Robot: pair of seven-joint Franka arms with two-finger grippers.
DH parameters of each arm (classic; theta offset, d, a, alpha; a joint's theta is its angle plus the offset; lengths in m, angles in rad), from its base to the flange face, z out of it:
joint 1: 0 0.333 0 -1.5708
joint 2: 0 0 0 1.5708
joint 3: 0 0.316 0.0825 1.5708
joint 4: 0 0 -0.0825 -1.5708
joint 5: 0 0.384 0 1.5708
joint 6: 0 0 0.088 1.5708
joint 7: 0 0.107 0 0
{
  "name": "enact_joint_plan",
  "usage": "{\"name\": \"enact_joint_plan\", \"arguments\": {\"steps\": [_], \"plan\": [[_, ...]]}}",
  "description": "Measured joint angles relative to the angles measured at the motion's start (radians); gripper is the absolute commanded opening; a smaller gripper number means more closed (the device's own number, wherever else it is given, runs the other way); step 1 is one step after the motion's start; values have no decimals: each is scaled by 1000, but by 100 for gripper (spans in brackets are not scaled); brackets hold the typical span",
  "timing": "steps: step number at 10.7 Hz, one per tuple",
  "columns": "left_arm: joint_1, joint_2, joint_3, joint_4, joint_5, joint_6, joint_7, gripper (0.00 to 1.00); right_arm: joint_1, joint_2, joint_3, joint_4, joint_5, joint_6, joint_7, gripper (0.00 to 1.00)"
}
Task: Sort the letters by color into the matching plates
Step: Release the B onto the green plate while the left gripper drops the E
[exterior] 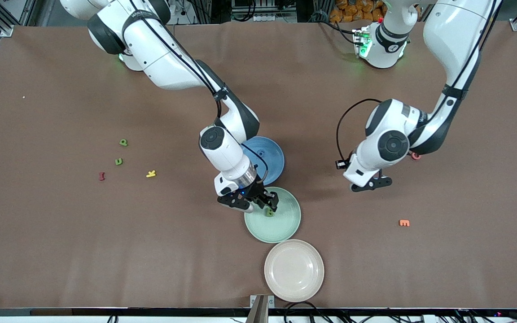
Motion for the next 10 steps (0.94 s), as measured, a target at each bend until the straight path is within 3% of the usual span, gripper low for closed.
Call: {"name": "enact_joint_plan", "arguments": {"steps": [5, 10], "plan": [[-91, 1, -34, 14, -1, 25, -159, 0, -45, -43, 21, 9, 1, 0, 0, 100], [-248, 92, -36, 145, -2, 44, -348, 0, -189, -301, 91, -115, 1, -221, -98, 100]]}}
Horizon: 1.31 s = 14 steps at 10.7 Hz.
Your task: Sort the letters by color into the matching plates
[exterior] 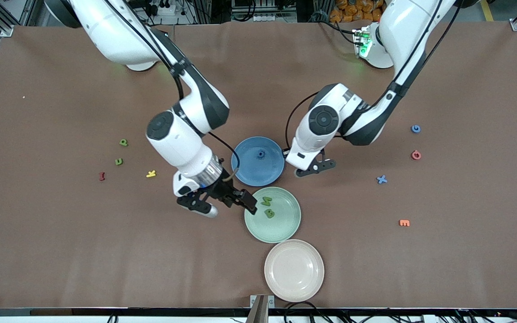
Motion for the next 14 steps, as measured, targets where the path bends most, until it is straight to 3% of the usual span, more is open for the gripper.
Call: {"name": "enact_joint_plan", "arguments": {"steps": [3, 4, 5, 8, 10, 14], "plan": [[-98, 93, 3, 102, 0, 20, -92, 0, -56, -144, 4, -107, 65, -127, -137, 100], [-127, 110, 4, 128, 0, 20, -109, 68, -75, -197, 4, -173, 76, -138, -184, 100], [-147, 117, 5, 142, 0, 20, -122, 100, -102, -261, 4, -265, 78, -156, -239, 100], [-173, 125, 35, 146, 0, 19, -125, 100, -207, -443, 3, -538, 80, -326, -376, 100], [-173, 129, 49, 148, 0, 19, -125, 100, -268, -483, -12, -597, 79, -466, -523, 100], [-165, 127, 92, 162, 16, 19, -115, 100, -315, -491, -70, -694, 21, -499, -714, 100]]}}
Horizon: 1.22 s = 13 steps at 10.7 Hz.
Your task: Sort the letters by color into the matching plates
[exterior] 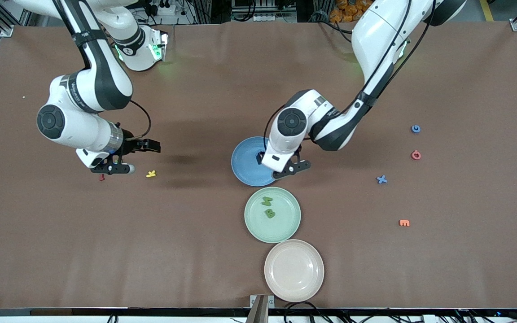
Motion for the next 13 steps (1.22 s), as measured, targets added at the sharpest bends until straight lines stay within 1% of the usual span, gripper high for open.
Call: {"name": "enact_joint_plan", "arguments": {"steps": [1, 3, 5, 7, 9, 10, 11, 13], "plan": [[15, -2, 11, 1, 3, 0, 20, 100, -11, 0, -12, -26, -24, 0, -49, 100], [65, -21, 16, -18, 6, -5, 105, 100, -28, -7, -21, -72, -49, 0, -73, 100], [129, -66, 18, -81, 21, -8, 200, 100, -43, -21, -22, -131, -113, 29, -77, 100], [188, -100, 17, -157, 115, 4, 221, 100, -54, -31, -23, -213, -135, 119, -83, 100], [265, -132, 16, -277, 210, 133, 229, 100, -67, -37, -26, -262, -159, 158, -89, 100], [309, -147, 16, -334, 246, 189, 258, 100, -71, -40, -38, -277, -191, 174, -89, 100], [354, -157, 16, -374, 264, 219, 306, 100, -76, -41, -54, -297, -212, 201, -90, 100], [436, -170, 16, -404, 269, 230, 432, 100, -83, -41, -83, -348, -222, 285, -90, 99]]}}
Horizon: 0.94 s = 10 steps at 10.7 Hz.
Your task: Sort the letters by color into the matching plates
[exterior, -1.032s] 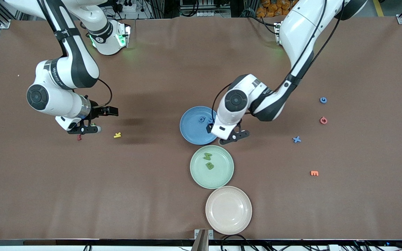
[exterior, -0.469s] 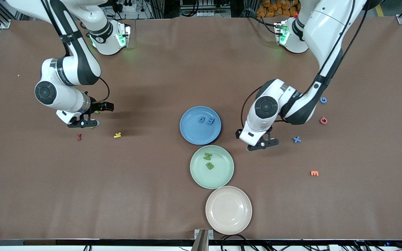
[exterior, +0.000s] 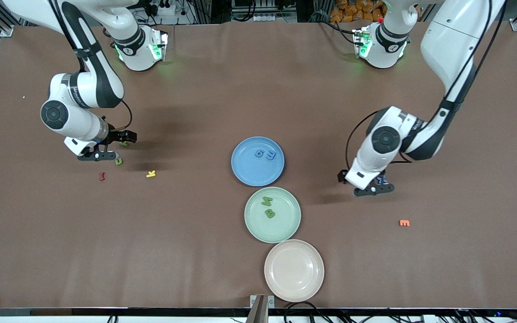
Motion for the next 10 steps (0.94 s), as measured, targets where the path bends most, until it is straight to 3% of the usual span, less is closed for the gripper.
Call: {"name": "enact_joint_plan", "arguments": {"steps": [3, 7, 10], "plan": [[101, -4, -2, -15, 0, 13, 150, 100, -6, 9, -35, -73, 0, 131, 5, 94], [142, -4, -8, -38, -4, 20, 155, 100, 1, 13, -34, -119, -1, 201, 216, 90], [212, -4, -29, -59, -10, 35, 151, 100, 2, 16, -32, -189, -1, 331, 247, 80]]}}
